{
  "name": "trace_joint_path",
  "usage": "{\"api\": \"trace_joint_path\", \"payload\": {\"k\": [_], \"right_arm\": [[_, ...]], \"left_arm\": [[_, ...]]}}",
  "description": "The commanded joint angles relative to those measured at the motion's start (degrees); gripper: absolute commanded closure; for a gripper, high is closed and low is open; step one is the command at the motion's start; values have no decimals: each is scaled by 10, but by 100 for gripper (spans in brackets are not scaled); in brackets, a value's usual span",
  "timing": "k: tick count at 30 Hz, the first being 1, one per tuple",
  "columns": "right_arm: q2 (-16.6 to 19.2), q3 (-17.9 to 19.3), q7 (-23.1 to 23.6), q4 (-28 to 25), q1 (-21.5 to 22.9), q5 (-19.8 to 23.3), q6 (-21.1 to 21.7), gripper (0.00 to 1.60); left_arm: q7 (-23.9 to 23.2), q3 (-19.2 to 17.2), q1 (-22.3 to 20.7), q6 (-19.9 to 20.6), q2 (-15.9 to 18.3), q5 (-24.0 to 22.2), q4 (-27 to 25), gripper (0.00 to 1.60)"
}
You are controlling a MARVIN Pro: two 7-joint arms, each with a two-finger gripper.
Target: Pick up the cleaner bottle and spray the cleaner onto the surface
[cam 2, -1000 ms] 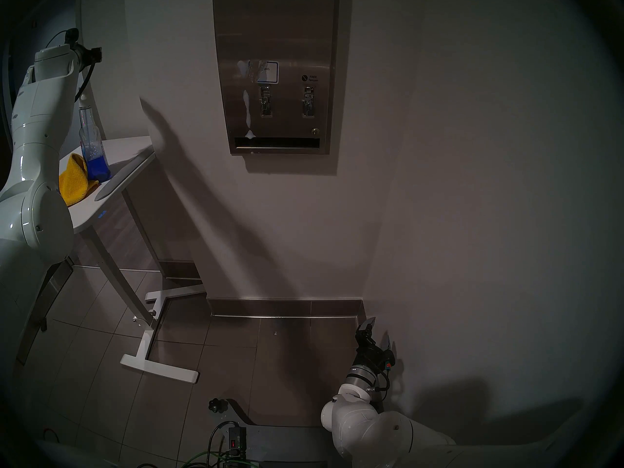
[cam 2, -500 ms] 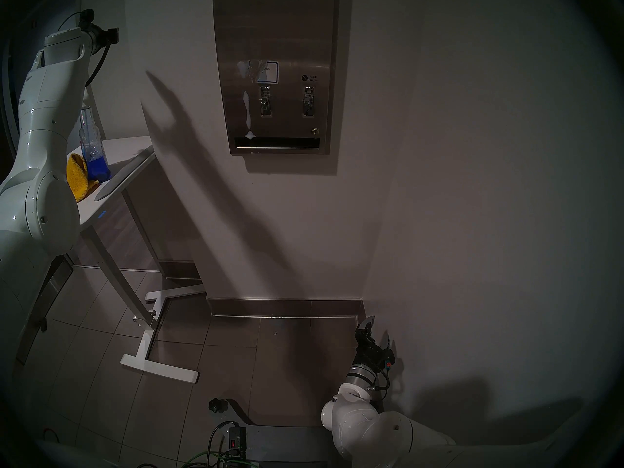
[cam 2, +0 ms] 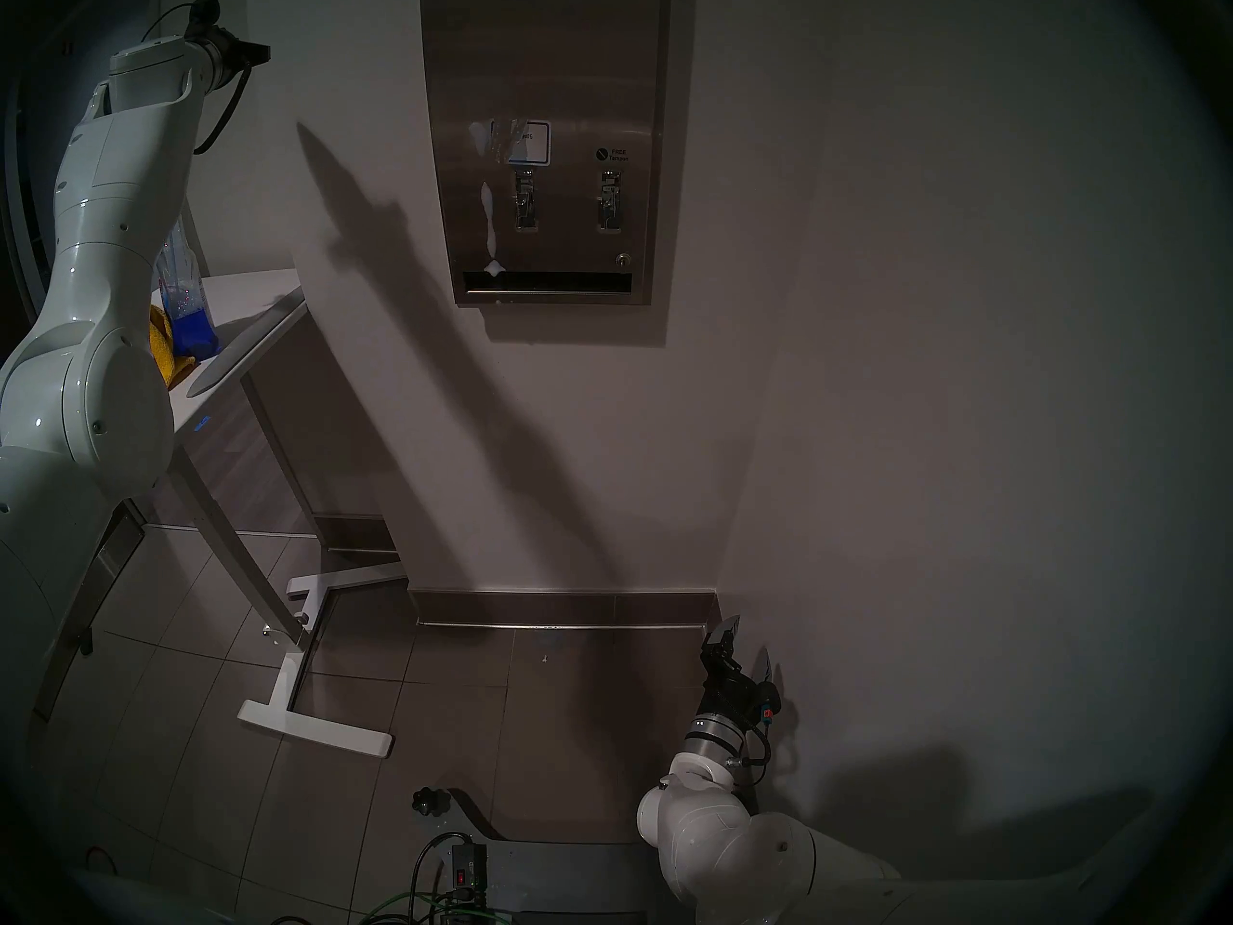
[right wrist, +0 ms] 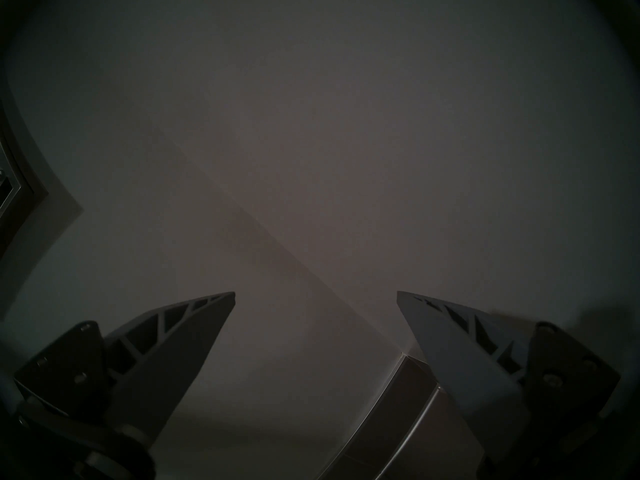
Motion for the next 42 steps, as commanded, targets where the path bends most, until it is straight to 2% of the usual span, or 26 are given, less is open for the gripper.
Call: {"api": "trace_joint_path", "payload": {"k": [1, 3, 4, 5, 6, 19, 42], "right_arm": [[-1, -2, 19, -19, 9, -2, -2, 0], [-1, -2, 20, -23, 9, -2, -2, 0], [-1, -2, 21, -24, 9, -2, -2, 0], [-1, -2, 21, -24, 9, -2, -2, 0], [-1, -3, 21, -25, 9, -2, -2, 0], [0, -4, 21, -40, 8, -2, -2, 0], [1, -7, 21, -67, 6, -2, -2, 0]], "left_arm": [[-4, 0, -32, -16, -10, -7, -14, 160], [-8, 1, -31, -17, -14, -11, -14, 160], [-9, 1, -30, -17, -14, -12, -14, 81], [-9, 1, -30, -17, -14, -12, -14, 81], [-10, 2, -30, -18, -15, -13, -14, 0], [-23, -2, -25, -23, -24, -30, -15, 0], [-41, -30, -11, -27, -23, -55, -12, 0]]}}
